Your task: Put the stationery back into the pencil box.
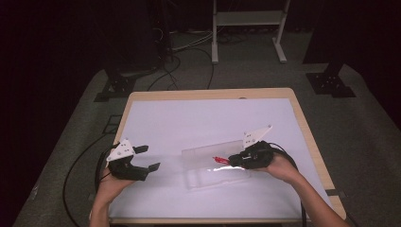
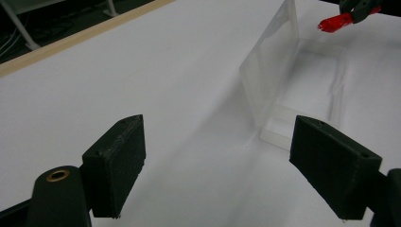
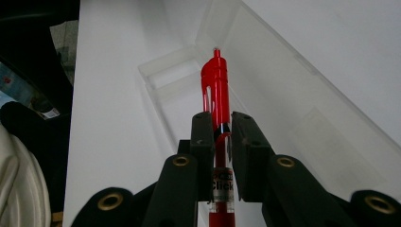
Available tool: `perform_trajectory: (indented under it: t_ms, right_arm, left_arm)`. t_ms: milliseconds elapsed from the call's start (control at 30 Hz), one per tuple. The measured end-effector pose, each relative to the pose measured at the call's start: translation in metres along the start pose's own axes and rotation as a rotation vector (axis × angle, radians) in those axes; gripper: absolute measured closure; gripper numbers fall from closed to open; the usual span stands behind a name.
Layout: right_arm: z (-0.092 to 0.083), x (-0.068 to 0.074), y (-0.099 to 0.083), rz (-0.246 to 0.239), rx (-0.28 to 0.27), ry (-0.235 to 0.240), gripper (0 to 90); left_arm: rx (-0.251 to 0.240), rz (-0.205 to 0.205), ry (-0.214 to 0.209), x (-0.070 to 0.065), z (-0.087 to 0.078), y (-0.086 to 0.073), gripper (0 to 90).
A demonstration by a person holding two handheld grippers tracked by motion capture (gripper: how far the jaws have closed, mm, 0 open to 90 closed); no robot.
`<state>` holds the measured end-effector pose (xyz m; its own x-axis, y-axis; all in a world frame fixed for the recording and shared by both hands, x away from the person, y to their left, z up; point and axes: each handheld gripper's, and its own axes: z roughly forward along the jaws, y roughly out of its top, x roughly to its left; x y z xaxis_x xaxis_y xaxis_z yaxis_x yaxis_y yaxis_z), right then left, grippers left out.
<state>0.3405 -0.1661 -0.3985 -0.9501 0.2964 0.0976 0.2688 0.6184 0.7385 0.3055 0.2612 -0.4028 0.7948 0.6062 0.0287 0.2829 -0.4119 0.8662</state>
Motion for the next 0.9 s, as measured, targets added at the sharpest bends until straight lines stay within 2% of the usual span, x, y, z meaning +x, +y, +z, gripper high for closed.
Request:
perform_trajectory:
  t_ms: [200,533,900]
  right_arm:
    - [0.008,0.0,0.003,-0.014,0.012,0.021,79.1]
    - [0.017,-0.001,0.006,-0.019,0.002,0.041,79.1]
    - [0.033,-0.002,0.009,-0.046,0.032,0.064,79.1]
  left_arm:
    - [0.002,0.0,0.0,-0.001,0.0,0.0,18.6]
    - [0.006,-0.008,-0.001,0.0,0.001,0.0,18.0]
    - [0.006,-0.01,-0.001,0.0,0.001,0.0,17.7]
